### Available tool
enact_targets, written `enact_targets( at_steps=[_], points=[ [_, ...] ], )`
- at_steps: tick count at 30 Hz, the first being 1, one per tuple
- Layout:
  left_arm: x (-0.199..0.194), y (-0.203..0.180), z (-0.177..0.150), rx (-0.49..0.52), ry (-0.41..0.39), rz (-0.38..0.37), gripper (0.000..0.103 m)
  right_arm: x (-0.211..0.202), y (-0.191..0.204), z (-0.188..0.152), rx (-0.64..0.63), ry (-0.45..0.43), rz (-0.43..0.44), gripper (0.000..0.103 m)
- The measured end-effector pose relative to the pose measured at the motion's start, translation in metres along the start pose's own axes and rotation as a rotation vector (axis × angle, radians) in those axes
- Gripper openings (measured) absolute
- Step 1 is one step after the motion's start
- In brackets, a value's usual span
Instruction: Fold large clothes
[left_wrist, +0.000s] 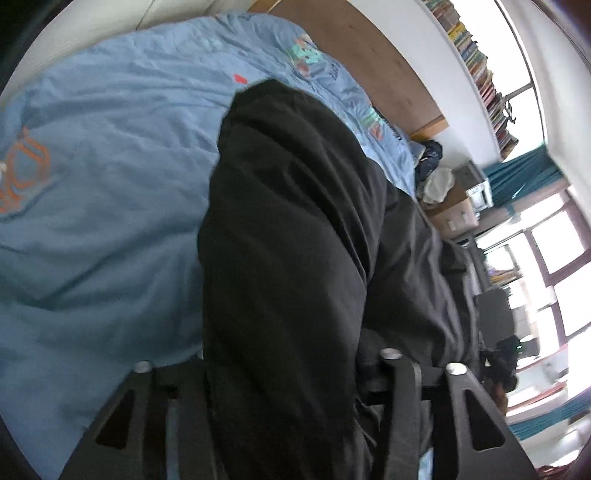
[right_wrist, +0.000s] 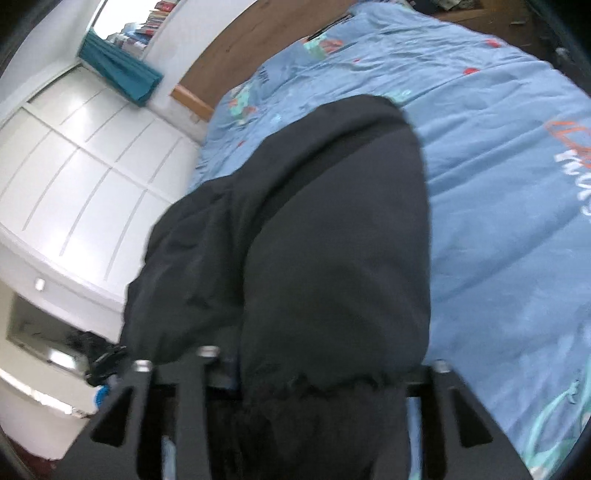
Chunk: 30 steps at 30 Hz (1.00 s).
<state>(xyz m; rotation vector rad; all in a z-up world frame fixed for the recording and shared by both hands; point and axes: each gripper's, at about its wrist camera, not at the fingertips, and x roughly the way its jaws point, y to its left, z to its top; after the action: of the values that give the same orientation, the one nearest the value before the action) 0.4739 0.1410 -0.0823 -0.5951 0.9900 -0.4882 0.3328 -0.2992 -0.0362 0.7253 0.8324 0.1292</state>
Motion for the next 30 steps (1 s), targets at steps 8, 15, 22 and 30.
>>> enact_targets(
  at_steps=[8, 15, 22, 30],
  points=[
    [-0.034, 0.009, -0.006, 0.055, -0.086, 0.091, 0.068, -0.041, -0.051, 0.012, 0.007, -0.140, -0.195, 0.077],
    [-0.070, -0.007, -0.028, 0.114, -0.135, 0.165, 0.073, -0.098, -0.051, -0.016, -0.035, -0.202, -0.335, 0.078],
    [-0.126, -0.043, -0.072, 0.152, -0.179, 0.212, 0.080, -0.147, -0.005, -0.056, -0.065, -0.229, -0.327, 0.078],
    [-0.182, -0.084, -0.148, 0.239, -0.268, 0.393, 0.086, -0.196, 0.043, -0.117, -0.122, -0.230, -0.327, 0.078]
  ],
)
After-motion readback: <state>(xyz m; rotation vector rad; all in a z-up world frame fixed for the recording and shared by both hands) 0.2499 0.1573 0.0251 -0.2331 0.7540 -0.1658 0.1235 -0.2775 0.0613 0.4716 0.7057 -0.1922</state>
